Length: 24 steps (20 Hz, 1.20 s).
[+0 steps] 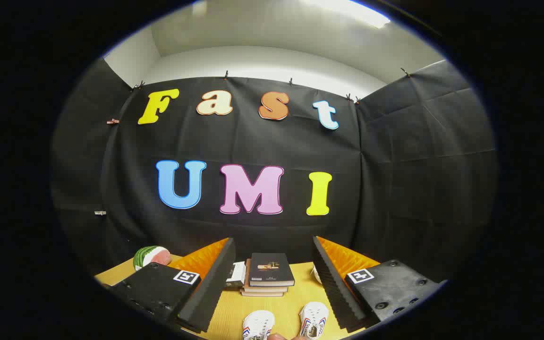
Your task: Open the storage box then place both shoes into the box .Put the left shoe in first, then the right shoe, with the right side of both shoes facing outward in a uniform manner.
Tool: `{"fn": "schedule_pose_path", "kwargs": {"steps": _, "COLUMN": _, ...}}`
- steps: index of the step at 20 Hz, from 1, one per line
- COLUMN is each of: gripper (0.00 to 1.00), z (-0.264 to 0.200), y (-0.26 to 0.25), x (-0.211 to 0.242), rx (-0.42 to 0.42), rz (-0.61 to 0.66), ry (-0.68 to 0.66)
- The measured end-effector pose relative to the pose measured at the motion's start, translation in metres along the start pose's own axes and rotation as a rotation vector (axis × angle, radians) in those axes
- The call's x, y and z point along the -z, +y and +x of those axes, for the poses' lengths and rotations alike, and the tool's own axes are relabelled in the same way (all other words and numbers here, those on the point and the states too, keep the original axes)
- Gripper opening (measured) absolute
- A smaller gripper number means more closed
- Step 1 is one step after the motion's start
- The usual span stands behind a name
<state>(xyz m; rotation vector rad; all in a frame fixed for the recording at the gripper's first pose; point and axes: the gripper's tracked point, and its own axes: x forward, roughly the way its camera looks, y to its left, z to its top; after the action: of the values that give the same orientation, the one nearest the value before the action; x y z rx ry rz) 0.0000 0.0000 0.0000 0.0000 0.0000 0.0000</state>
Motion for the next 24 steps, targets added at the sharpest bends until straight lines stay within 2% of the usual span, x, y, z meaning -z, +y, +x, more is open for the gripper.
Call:
{"fn": "schedule_pose_path", "kwargs": {"steps": 14, "gripper": 0.97, "z": -0.001, "y": 0.000, "x": 0.021, "rx": 0.025, "rz": -0.001, "ry": 0.044}}
{"fn": "schedule_pose_path", "kwargs": {"steps": 24, "gripper": 0.97, "z": 0.024, "y": 0.015, "x": 0.041, "rx": -0.037, "rz": 0.007, "ry": 0.127}}
